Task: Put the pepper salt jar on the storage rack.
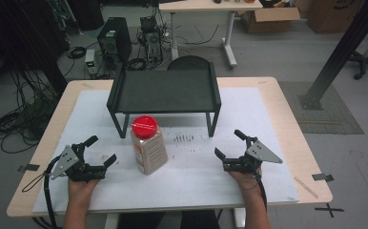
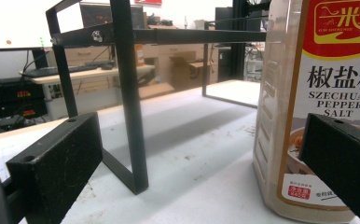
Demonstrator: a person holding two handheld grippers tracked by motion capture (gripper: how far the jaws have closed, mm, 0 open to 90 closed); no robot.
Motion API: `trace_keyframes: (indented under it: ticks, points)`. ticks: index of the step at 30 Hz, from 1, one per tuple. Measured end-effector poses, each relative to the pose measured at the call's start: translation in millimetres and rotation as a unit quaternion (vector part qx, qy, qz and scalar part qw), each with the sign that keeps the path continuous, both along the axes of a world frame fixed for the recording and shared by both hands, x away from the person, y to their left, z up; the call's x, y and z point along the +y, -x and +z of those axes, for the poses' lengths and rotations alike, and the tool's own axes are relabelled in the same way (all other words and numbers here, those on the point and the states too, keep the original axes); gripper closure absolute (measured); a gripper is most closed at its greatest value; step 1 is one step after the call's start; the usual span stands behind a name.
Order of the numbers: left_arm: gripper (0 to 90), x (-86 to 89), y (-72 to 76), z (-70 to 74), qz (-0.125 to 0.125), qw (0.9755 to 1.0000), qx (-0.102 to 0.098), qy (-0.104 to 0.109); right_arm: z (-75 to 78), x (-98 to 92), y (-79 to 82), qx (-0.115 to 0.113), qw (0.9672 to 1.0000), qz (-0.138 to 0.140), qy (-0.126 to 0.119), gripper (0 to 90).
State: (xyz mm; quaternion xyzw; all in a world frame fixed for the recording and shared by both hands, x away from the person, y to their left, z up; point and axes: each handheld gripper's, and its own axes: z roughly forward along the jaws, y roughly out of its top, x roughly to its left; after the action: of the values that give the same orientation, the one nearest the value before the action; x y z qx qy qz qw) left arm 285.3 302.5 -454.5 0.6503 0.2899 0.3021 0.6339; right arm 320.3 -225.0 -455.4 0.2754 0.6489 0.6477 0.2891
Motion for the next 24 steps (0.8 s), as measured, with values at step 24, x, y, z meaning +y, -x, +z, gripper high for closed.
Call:
trace_keyframes:
  ticks: [24]
  points:
    - [0.2,0.2,0.0,0.0,0.001,1.0,0.0,0.001,0.0,0.5,0.6,-0.002,1.0,0.0,0.002,0.0]
